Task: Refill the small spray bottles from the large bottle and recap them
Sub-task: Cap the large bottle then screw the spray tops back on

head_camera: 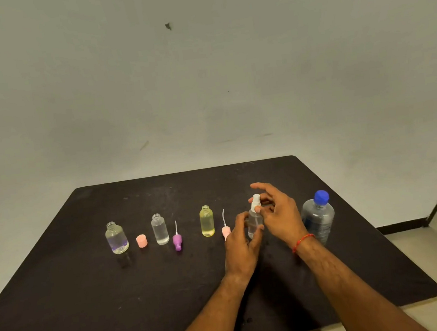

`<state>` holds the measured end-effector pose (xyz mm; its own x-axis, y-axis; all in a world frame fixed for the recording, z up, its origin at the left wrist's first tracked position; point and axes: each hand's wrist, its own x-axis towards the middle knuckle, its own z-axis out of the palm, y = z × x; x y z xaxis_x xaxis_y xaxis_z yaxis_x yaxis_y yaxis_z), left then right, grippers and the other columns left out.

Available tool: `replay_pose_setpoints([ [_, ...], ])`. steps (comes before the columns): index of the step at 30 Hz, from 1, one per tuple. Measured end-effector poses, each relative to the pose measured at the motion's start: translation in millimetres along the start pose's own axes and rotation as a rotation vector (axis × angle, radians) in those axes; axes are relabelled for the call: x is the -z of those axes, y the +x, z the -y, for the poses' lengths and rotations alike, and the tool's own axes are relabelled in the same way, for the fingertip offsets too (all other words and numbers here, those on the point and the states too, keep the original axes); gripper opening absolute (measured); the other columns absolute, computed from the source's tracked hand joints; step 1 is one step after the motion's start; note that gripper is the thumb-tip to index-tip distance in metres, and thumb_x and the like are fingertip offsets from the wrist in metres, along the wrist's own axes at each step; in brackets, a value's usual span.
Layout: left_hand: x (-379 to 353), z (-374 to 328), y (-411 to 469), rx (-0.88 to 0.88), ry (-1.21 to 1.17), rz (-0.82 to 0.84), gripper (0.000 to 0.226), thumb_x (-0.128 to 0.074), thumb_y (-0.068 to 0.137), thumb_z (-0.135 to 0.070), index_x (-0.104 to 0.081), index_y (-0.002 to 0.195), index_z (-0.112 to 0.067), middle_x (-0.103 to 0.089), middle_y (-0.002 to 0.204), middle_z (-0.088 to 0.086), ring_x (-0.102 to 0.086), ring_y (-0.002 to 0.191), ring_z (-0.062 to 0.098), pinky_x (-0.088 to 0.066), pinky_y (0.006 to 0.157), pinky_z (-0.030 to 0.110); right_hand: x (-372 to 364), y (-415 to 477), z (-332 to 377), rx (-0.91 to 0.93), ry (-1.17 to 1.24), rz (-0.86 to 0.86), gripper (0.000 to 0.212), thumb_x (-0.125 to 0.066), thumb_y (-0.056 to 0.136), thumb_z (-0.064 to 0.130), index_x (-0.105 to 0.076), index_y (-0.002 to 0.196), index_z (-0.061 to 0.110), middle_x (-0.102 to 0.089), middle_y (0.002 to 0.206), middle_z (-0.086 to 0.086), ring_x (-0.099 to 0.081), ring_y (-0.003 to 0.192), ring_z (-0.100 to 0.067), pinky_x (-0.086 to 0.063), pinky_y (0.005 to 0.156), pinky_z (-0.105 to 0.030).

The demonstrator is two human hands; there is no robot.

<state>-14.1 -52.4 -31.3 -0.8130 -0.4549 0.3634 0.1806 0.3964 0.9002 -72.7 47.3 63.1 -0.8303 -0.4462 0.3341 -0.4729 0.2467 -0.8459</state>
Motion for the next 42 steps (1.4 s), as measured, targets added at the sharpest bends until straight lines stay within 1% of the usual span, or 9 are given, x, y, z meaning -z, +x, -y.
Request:
replay_pose_setpoints([
  [3, -0.3, 0.9, 0.8, 0.003, 0.0, 0.01, 0.035, -0.063, 0.099, -0.043, -0.052, 0.131, -0.033, -0.071, 0.112, -0.012, -0.07, 0.102, 0.005, -0.061, 0.088, 0.043, -1.6, -0.2, -0.5, 0.0, 0.007, -0.009, 0.051, -0.064, 0.088, -0.004, -0.057, 0.123, 0.032, -0.069, 0.109, 0.003, -0.065, 0.097, -0.003, -0.053, 0.077, -0.011],
  [6, -1.6, 0.7, -0.6, 0.005, 0.0, 0.049, 0.047, -0.058, 0.095, -0.062, -0.051, 0.135, -0.038, -0.07, 0.115, -0.014, -0.069, 0.105, 0.005, -0.058, 0.094, 0.041, -2.3, -1.5, -3.3, 0.001, 0.002, -0.012, 0.048, -0.063, 0.088, -0.005, -0.059, 0.121, 0.03, -0.069, 0.109, 0.003, -0.065, 0.103, -0.006, -0.055, 0.083, -0.017],
  [12, -2.6, 2.5, -0.3, 0.008, 0.009, 0.056, 0.061, -0.05, 0.089, -0.078, -0.05, 0.136, -0.038, -0.068, 0.119, -0.013, -0.066, 0.111, 0.006, -0.058, 0.096, 0.043, -0.9, -2.7, -1.6, -0.01, -0.009, -0.078, 0.045, -0.071, 0.082, -0.003, -0.055, 0.112, 0.025, -0.068, 0.095, 0.004, -0.066, 0.09, -0.006, -0.052, 0.069, -0.01],
  [15, -2.8, 0.7, -0.6, 0.004, 0.011, 0.056, 0.061, -0.049, 0.09, -0.078, -0.05, 0.136, -0.037, -0.069, 0.119, -0.012, -0.066, 0.11, 0.005, -0.057, 0.097, 0.044, 1.6, -0.8, 1.0, -0.021, -0.021, -0.047, 0.051, -0.073, 0.082, -0.001, -0.054, 0.119, 0.028, -0.065, 0.094, 0.007, -0.064, 0.091, -0.005, -0.049, 0.069, -0.008],
  [20, -2.6, 0.8, -1.0, -0.005, 0.033, 0.049, 0.052, -0.051, 0.094, -0.072, -0.051, 0.134, -0.039, -0.071, 0.118, -0.015, -0.067, 0.111, 0.003, -0.048, 0.108, 0.049, 3.7, 2.2, -1.4, -0.017, -0.009, 0.039, 0.064, -0.067, 0.087, -0.001, -0.046, 0.137, 0.032, -0.072, 0.104, 0.007, -0.065, 0.102, -0.006, -0.05, 0.09, -0.021],
  [27, -4.6, 6.7, -0.6, 0.01, 0.066, 0.059, 0.051, -0.051, 0.095, -0.072, -0.046, 0.139, -0.045, -0.07, 0.119, -0.018, -0.067, 0.111, 0.002, -0.041, 0.113, 0.056, -0.5, 0.4, 0.9, -0.016, -0.012, -0.062, 0.064, -0.078, 0.078, 0.002, -0.049, 0.128, 0.03, -0.069, 0.087, 0.005, -0.066, 0.088, -0.005, -0.051, 0.077, -0.012],
  [34, 1.2, -5.6, -2.8, -0.011, 0.02, 0.016, 0.039, -0.056, 0.096, -0.062, -0.052, 0.13, -0.043, -0.071, 0.112, -0.013, -0.068, 0.101, 0.003, -0.055, 0.096, 0.045, 3.6, 1.1, -0.6, -0.022, 0.022, 0.038, 0.073, -0.071, 0.083, 0.0, -0.042, 0.14, 0.037, -0.071, 0.101, 0.009, -0.066, 0.097, -0.001, -0.048, 0.083, -0.011],
  [38, 1.5, -5.7, -3.1, -0.029, 0.015, 0.008, 0.034, -0.059, 0.098, -0.053, -0.053, 0.13, -0.042, -0.071, 0.109, -0.013, -0.068, 0.098, 0.004, -0.058, 0.09, 0.042, 2.7, -0.5, -0.4, -0.013, 0.013, -0.028, 0.061, -0.075, 0.079, -0.002, -0.049, 0.123, 0.033, -0.073, 0.088, 0.011, -0.068, 0.089, 0.001, -0.049, 0.074, -0.009],
  [42, -0.2, -1.5, -1.4, -0.013, 0.024, 0.02, 0.043, -0.054, 0.095, -0.066, -0.05, 0.132, -0.046, -0.07, 0.111, -0.012, -0.068, 0.097, 0.007, -0.058, 0.091, 0.045, -0.6, -1.6, 2.5, -0.023, -0.019, -0.069, 0.057, -0.075, 0.078, -0.002, -0.043, 0.114, 0.028, -0.069, 0.081, 0.005, -0.067, 0.082, -0.006, -0.049, 0.067, -0.01],
])
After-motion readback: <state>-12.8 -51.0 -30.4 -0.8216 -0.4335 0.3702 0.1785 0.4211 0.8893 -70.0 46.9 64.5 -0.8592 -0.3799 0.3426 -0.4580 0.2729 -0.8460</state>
